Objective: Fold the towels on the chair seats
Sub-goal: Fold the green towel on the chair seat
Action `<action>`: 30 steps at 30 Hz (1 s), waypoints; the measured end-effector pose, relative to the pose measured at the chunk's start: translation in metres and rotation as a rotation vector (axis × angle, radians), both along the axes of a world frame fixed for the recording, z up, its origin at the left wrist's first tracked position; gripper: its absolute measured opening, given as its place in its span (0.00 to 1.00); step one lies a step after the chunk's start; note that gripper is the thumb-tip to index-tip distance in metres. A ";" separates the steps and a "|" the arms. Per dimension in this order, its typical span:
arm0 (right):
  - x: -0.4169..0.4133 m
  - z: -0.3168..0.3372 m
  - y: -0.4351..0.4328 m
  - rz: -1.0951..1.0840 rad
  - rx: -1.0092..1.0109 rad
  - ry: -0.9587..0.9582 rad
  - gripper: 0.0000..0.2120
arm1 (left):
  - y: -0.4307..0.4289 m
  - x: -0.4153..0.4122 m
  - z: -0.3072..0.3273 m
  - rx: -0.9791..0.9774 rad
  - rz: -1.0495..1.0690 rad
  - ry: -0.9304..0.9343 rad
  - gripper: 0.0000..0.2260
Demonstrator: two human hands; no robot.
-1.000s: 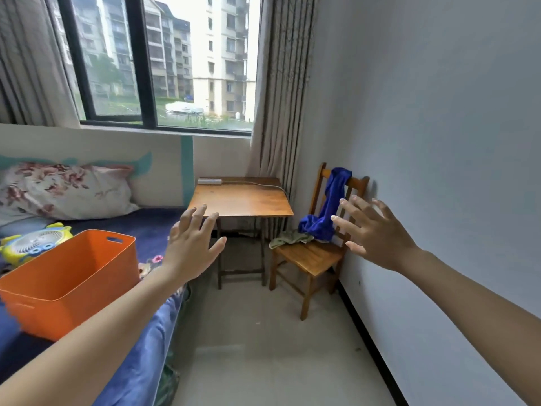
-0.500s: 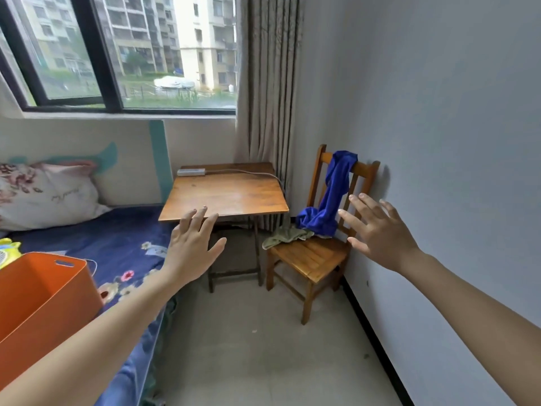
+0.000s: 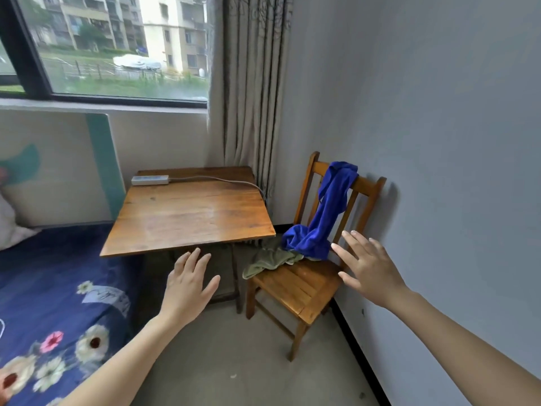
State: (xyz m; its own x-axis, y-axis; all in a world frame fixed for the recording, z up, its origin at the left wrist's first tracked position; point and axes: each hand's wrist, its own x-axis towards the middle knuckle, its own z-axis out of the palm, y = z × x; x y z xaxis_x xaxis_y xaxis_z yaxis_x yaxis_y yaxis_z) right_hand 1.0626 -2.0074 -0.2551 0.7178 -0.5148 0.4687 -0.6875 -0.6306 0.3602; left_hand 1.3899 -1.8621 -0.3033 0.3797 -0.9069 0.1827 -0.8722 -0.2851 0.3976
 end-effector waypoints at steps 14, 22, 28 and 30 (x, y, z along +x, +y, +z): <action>0.018 -0.089 -0.136 -0.184 0.378 0.086 0.32 | -0.147 -0.017 -0.083 0.237 -0.041 0.161 0.24; 0.049 -0.147 -0.240 -0.198 0.666 0.153 0.32 | -0.237 -0.022 -0.121 0.404 0.035 0.185 0.23; 0.065 -0.198 -0.278 -0.254 0.861 0.156 0.33 | -0.275 -0.027 -0.153 0.564 0.049 0.220 0.23; 0.068 -0.215 -0.283 -0.282 0.919 0.181 0.32 | -0.282 -0.028 -0.169 0.631 0.038 0.223 0.22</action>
State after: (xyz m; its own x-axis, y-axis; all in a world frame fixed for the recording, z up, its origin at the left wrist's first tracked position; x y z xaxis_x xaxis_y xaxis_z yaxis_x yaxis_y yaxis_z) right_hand 1.1307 -2.2900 -0.4702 0.5338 -0.7883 -0.3060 -0.8389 -0.5390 -0.0749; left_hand 1.3621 -2.1436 -0.4723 0.3804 -0.7995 -0.4650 -0.7733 -0.5507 0.3143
